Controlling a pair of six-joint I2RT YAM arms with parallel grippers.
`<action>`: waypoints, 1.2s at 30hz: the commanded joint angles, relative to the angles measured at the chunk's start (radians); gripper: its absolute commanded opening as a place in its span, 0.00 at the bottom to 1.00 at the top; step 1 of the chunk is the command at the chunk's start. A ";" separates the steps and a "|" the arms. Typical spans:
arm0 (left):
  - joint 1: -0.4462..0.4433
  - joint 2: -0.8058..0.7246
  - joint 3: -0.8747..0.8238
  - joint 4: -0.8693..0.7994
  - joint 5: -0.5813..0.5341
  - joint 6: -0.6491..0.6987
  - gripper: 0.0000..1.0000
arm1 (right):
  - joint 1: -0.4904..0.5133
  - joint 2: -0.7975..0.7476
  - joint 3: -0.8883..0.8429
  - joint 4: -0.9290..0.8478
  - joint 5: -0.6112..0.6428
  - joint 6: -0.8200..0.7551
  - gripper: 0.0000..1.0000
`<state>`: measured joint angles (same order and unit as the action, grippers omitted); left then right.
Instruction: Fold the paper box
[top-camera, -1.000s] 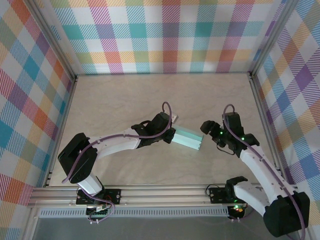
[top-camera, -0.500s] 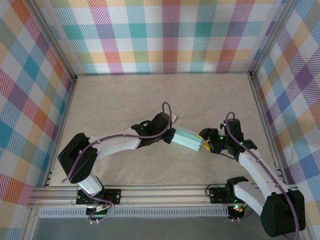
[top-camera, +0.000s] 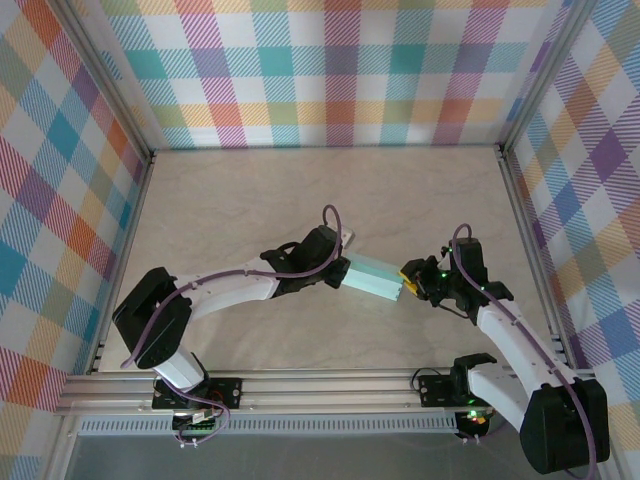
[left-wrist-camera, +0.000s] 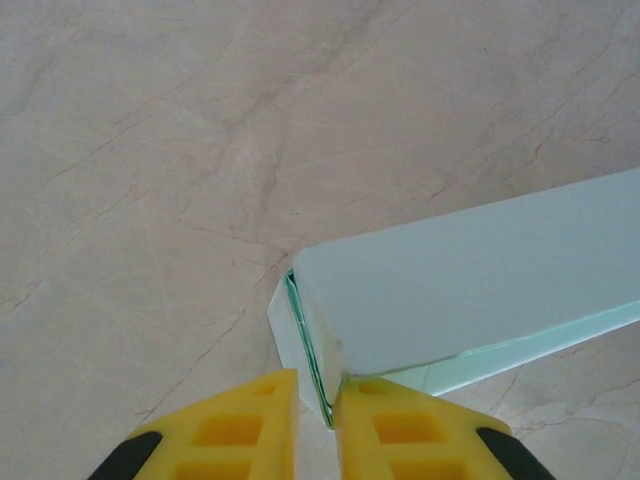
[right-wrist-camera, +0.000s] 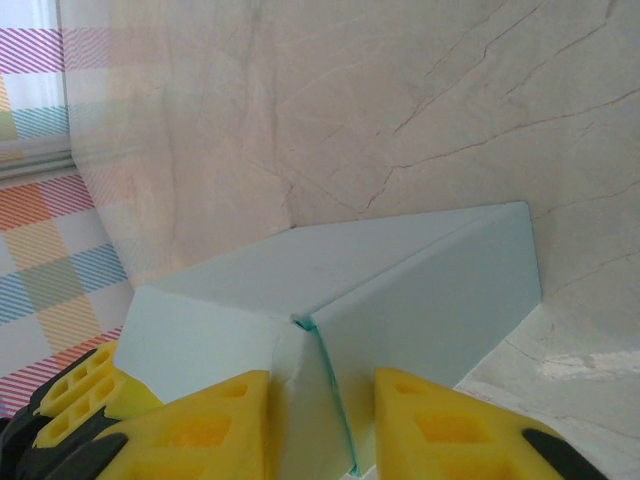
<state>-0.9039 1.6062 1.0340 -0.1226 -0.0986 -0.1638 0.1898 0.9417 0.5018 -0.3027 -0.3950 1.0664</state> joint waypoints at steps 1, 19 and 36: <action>-0.014 -0.021 -0.027 -0.033 0.037 0.004 0.20 | -0.001 0.020 -0.042 -0.024 0.015 0.010 0.26; 0.032 -0.147 -0.133 0.062 0.197 0.046 0.55 | 0.000 0.020 -0.056 -0.004 0.037 0.004 0.24; 0.183 0.040 0.017 0.146 0.520 -0.327 0.53 | -0.001 0.022 -0.052 -0.009 0.035 -0.026 0.24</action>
<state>-0.7238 1.6249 1.0260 0.0223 0.3481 -0.4450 0.1890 0.9482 0.4835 -0.2508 -0.3946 1.0599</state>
